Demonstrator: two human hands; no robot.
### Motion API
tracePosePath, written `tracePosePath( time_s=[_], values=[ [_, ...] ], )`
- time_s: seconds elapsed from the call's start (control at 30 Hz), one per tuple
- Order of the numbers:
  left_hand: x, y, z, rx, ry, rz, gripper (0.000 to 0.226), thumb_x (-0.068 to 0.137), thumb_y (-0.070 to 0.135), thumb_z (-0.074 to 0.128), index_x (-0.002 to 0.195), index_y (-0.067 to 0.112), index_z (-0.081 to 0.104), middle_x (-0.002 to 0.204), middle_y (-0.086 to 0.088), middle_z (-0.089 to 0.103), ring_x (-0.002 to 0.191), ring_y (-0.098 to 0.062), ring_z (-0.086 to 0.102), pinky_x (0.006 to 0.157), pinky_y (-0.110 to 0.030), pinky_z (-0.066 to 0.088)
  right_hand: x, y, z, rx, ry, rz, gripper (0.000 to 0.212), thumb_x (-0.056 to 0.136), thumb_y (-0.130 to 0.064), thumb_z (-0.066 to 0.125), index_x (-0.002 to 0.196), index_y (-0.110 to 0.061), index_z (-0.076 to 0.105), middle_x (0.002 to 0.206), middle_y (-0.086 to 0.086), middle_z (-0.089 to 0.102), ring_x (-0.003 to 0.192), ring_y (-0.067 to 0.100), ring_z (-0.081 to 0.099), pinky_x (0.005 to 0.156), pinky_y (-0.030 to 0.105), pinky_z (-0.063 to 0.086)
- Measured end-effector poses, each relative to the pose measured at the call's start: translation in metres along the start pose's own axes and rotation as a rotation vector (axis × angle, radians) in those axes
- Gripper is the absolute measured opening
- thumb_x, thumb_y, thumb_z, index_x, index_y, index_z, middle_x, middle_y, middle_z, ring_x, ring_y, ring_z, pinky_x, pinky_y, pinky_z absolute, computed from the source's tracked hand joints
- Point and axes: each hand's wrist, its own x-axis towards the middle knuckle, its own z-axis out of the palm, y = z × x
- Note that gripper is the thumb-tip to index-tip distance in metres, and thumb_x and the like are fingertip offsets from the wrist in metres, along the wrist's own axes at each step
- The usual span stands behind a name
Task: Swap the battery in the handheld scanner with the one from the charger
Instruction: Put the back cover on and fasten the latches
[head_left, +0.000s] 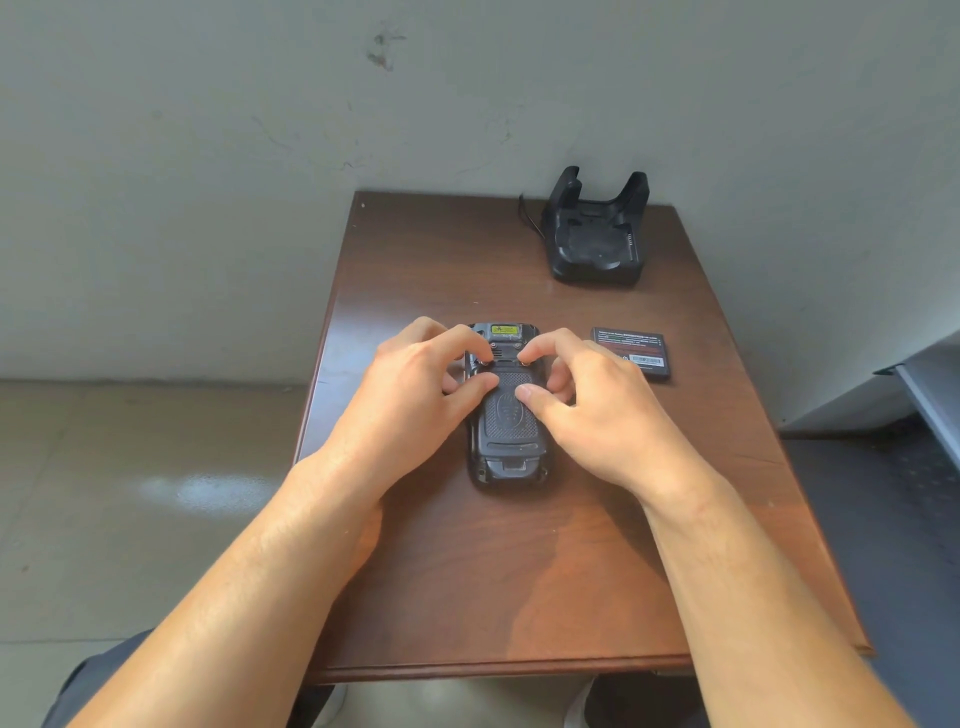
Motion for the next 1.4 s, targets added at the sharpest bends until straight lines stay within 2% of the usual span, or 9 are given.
tracePosePath(
  time_s=[0.57,0.87,0.97,1.13,1.4],
  values=[
    [0.004,0.0,-0.001,0.038,-0.008,-0.017,0.015,0.087,0.042,0.07,0.096,0.033,0.063,0.096,0.004,0.06,0.065,-0.002,0.062,0.078,-0.03,0.054,0.0,-0.001,-0.002,-0.001,0.006,0.0,0.023,0.09,-0.039,0.071,0.11,-0.037,0.06,0.088,-0.007,0.061,0.079,0.0,0.057,0.069,0.007,0.034],
    [0.0,0.004,0.005,-0.002,0.069,-0.066,0.017,0.084,0.036,0.076,0.094,0.026,0.066,0.096,0.003,0.062,0.063,-0.002,0.062,0.074,-0.025,0.052,0.0,0.0,0.001,0.055,0.052,0.037,0.025,0.087,-0.038,0.075,0.107,-0.032,0.062,0.089,-0.005,0.064,0.083,0.009,0.061,0.071,0.012,0.04],
    [-0.003,0.007,0.009,-0.033,0.111,-0.096,0.017,0.084,0.033,0.078,0.093,0.023,0.068,0.096,0.004,0.061,0.066,-0.005,0.066,0.074,-0.028,0.055,-0.002,-0.001,0.002,0.061,0.07,0.038,0.024,0.088,-0.037,0.075,0.107,-0.032,0.062,0.09,-0.006,0.063,0.079,0.004,0.06,0.068,0.007,0.041],
    [-0.005,0.008,0.014,0.001,0.165,-0.106,0.016,0.085,0.033,0.078,0.094,0.022,0.071,0.097,0.005,0.063,0.074,-0.015,0.069,0.073,-0.04,0.058,-0.005,-0.002,0.008,0.076,0.128,0.044,0.023,0.088,-0.033,0.076,0.108,-0.027,0.065,0.095,-0.006,0.061,0.075,-0.001,0.06,0.07,-0.001,0.039],
    [-0.007,0.01,0.015,-0.008,0.189,-0.125,0.015,0.084,0.032,0.079,0.092,0.021,0.073,0.094,0.007,0.065,0.072,-0.01,0.068,0.074,-0.039,0.058,-0.005,-0.001,0.011,0.078,0.16,0.036,0.023,0.087,-0.032,0.077,0.106,-0.027,0.065,0.094,-0.004,0.062,0.074,0.002,0.061,0.071,0.001,0.04]
  ],
)
